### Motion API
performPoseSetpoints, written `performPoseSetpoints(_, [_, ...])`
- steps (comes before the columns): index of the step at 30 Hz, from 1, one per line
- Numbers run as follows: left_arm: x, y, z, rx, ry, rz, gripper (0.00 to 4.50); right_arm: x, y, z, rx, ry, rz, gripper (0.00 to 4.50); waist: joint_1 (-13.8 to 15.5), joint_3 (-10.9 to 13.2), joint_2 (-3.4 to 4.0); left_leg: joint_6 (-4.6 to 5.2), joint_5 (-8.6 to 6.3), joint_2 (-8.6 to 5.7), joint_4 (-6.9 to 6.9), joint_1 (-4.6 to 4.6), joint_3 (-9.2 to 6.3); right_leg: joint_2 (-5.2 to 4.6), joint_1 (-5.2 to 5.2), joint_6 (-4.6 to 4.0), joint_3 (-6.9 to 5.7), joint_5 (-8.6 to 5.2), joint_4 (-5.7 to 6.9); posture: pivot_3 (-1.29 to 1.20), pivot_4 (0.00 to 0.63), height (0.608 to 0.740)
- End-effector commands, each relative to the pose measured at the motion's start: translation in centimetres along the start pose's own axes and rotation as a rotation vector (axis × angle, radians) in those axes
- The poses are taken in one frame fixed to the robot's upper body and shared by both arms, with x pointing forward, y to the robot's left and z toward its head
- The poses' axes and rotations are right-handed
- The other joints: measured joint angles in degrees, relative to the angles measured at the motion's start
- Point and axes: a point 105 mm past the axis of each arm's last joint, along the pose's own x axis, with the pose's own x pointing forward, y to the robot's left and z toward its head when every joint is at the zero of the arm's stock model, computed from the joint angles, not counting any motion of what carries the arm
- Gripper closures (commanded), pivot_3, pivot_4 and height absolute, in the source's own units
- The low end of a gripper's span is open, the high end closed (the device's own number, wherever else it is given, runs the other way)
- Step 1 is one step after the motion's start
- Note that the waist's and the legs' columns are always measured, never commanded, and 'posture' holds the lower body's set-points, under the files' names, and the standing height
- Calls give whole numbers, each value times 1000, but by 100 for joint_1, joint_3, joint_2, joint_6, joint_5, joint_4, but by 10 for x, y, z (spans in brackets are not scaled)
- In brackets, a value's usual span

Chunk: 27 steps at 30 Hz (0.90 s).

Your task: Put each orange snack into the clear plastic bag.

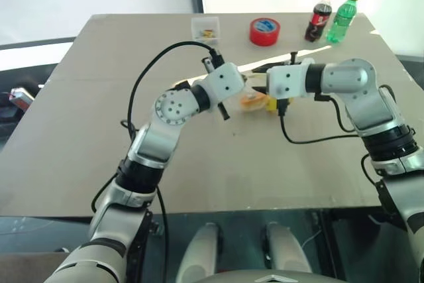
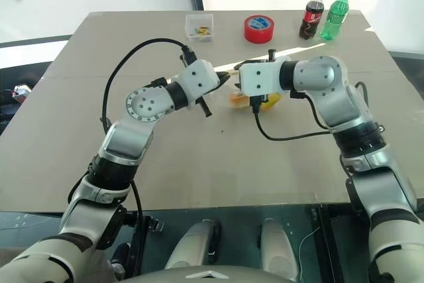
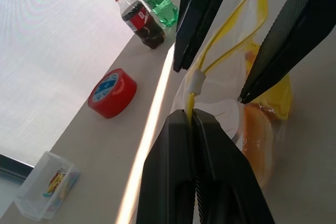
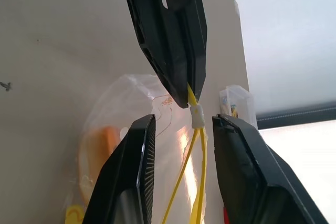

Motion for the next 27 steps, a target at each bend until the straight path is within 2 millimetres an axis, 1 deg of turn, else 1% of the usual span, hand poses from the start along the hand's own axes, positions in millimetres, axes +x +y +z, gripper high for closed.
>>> performPoseSetpoints(1, [-2,7,17,57,-48,22,4500,-3,-9,7,-52,-19,-29,2764,0,0,0,0,0,0,0,0,0,0,0,0,0,0,0,0,150,740])
performPoseSetpoints(3, [-2,7,17,55,-48,23,4500,-2,-9,6,-60,-16,-26,2764,0,0,0,0,0,0,0,0,0,0,0,0,0,0,0,0,150,740])
performPoseSetpoints(6, [-3,7,16,56,-45,23,4500,-2,-11,7,-65,-21,-30,3550,-1,0,0,0,0,0,0,0,0,0,0,0,0,0,0,0,150,740])
performPoseSetpoints(8, [-3,7,16,57,-44,22,4500,-2,-12,8,-67,-26,-37,4407,0,0,0,0,0,0,0,0,0,0,0,0,0,0,0,0,150,740])
performPoseSetpoints(9, [-3,7,16,57,-44,22,4500,-2,-12,9,-68,-28,-38,4473,0,0,0,0,0,0,0,0,0,0,0,0,0,0,0,0,150,740])
performPoseSetpoints(19, [-2,5,16,61,-44,15,4500,0,-16,11,-66,-34,-66,4473,0,0,0,0,0,0,0,0,0,0,0,0,0,0,0,0,150,740])
performPoseSetpoints(22, [-4,5,13,68,-35,17,4500,-4,-17,3,-64,-4,-74,4473,-1,0,0,0,0,0,0,0,0,0,0,0,0,0,0,0,150,740])
performPoseSetpoints(27, [-8,10,8,81,-14,31,4500,-19,-20,-14,-50,60,-79,4473,0,0,0,0,0,0,0,0,0,0,0,0,0,0,0,0,150,740])
